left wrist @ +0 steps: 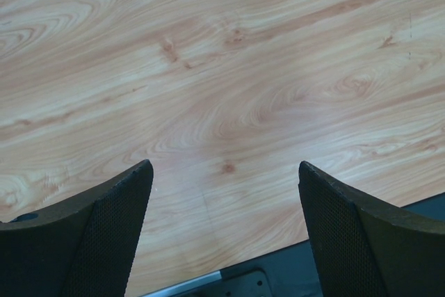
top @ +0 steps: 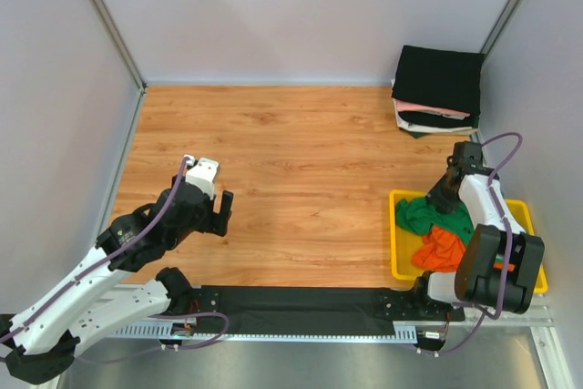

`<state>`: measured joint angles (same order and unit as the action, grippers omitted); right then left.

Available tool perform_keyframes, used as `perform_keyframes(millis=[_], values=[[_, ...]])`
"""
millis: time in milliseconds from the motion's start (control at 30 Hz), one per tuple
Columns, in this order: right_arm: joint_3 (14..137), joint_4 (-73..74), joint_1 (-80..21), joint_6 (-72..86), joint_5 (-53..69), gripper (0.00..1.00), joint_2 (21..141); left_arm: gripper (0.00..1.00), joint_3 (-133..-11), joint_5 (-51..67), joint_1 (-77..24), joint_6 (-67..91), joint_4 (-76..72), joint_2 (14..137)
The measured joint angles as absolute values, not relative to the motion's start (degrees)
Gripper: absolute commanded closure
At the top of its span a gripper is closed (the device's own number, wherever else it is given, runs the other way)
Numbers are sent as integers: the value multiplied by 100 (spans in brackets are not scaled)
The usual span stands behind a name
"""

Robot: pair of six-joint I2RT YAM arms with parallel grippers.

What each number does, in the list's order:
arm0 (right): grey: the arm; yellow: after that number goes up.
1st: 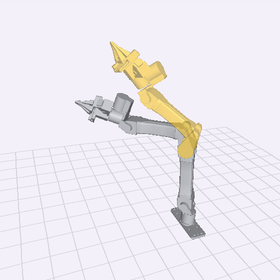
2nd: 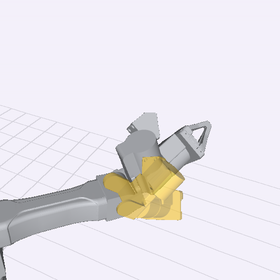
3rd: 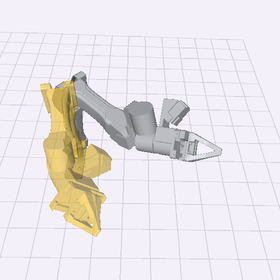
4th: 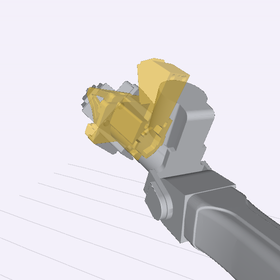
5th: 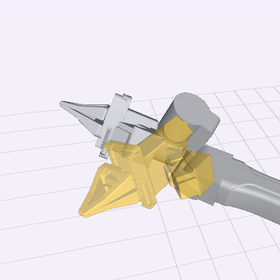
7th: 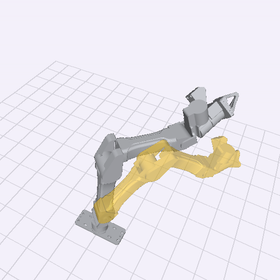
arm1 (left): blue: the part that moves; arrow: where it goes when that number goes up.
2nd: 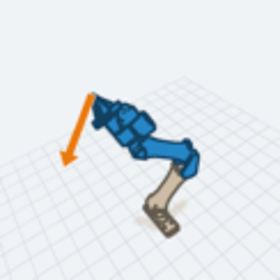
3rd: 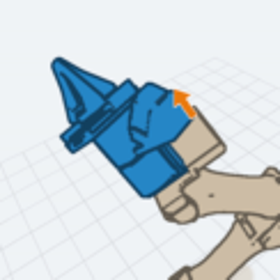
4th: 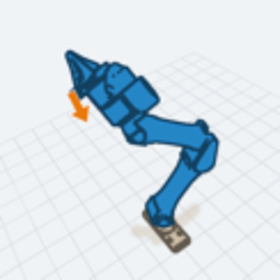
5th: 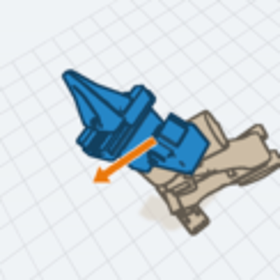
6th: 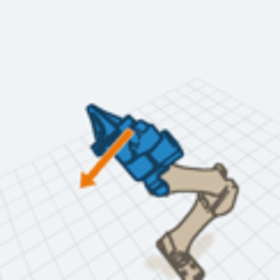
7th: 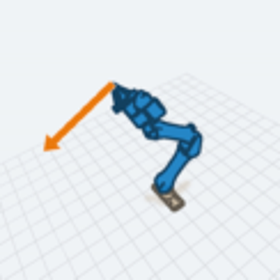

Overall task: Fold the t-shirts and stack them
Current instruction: Grab the tshirt from the pile, then move the tshirt to the center of the board, then flatten the tshirt out

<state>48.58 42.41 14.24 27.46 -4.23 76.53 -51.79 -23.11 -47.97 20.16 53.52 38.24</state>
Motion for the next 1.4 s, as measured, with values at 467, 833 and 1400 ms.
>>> perform_keyframes(millis=[467,833,1400], values=[[9988,5883,-1476,2794,-89,100,7518,9,-5179,-2491,-4797,2021,5330,3789],[11568,5242,-2869,2237,639,100,7264,9,-5498,-3148,-4797,2283,5756,3481],[5400,4584,-2991,3848,-613,11,5833,7,-5811,-3465,-4794,3424,6628,3251]])
